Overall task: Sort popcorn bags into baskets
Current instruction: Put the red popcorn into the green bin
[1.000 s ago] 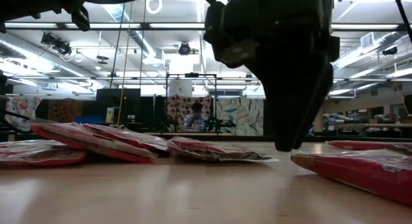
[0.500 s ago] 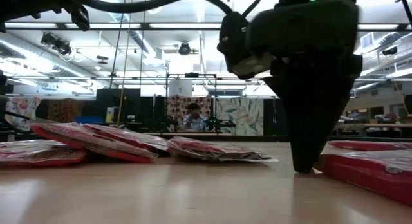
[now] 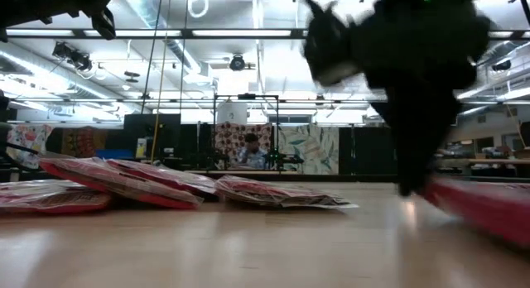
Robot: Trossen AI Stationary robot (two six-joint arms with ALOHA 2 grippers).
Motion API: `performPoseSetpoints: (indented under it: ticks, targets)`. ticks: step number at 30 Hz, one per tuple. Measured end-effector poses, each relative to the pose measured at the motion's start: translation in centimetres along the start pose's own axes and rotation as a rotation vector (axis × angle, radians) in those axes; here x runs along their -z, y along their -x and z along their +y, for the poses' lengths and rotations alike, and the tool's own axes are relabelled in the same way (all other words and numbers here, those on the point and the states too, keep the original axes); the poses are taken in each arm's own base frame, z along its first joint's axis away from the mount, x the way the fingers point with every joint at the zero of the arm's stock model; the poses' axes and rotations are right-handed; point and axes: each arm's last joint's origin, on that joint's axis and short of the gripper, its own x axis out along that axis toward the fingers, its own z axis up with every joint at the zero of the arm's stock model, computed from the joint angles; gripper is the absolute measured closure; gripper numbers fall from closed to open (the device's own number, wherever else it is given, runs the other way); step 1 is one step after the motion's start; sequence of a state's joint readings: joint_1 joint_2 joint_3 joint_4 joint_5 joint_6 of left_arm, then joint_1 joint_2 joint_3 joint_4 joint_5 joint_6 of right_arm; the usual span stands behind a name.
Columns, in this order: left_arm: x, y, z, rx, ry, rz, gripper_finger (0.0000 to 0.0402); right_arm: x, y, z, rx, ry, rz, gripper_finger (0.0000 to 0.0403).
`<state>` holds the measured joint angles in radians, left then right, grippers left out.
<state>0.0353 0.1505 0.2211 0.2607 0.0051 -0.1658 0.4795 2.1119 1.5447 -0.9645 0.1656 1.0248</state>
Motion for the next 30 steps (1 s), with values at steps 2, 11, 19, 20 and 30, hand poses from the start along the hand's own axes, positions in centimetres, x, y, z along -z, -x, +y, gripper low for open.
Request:
performPoseSetpoints:
  ticks: [2,11,19,20,30]
  targets:
    - [0.0,0.0,0.0,0.000,0.000,0.000,0.0374,-0.3,1.4,-0.5,0.001,-0.017,-0.041,0.0399]
    - [0.0,0.0,0.0,0.000,0.000,-0.002,0.0374,-1.4,4.4,-2.5,0.062,-0.030,-0.168,0.0400]
    - [0.0,0.0,0.0,0.000,0.000,-0.003,0.0374,-1.5,7.3,-3.6,0.057,-0.028,-0.266,0.0402]
    - [0.0,0.0,0.0,0.000,0.000,-0.003,0.0374,-1.4,7.7,-3.8,0.057,-0.030,-0.290,0.0402]
    - [0.0,0.0,0.0,0.000,0.000,-0.003,0.0374,-0.8,12.7,-5.6,0.017,-0.050,-0.468,0.0402]
